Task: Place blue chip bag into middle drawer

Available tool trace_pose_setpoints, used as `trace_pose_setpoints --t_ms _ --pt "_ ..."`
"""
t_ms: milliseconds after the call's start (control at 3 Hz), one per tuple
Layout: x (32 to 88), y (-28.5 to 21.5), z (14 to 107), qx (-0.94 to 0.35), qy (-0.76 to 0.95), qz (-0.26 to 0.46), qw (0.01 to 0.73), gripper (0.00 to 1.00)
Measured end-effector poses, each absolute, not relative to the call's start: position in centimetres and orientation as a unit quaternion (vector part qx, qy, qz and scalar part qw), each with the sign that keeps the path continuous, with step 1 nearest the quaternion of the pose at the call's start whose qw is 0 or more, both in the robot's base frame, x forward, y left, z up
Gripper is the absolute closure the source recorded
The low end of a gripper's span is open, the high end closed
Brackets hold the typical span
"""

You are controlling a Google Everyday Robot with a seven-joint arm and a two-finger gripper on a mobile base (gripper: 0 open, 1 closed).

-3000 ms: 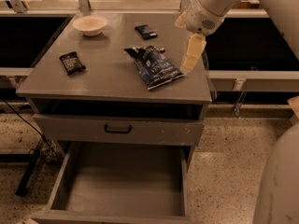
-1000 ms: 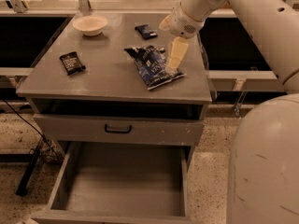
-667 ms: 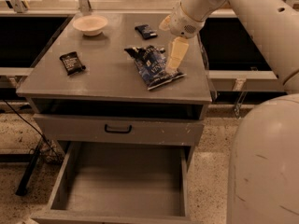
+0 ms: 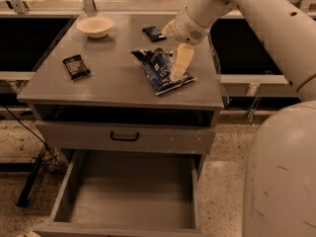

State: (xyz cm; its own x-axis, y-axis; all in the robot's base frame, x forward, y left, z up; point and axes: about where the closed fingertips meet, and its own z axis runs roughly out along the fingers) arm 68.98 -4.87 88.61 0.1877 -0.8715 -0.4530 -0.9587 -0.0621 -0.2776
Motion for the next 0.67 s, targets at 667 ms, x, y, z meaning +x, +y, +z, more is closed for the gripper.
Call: trace_pose_setpoints --t_ms 667 --pt "66.8 -3.5 86.4 -0.732 0.619 0.111 0.261 0.0"
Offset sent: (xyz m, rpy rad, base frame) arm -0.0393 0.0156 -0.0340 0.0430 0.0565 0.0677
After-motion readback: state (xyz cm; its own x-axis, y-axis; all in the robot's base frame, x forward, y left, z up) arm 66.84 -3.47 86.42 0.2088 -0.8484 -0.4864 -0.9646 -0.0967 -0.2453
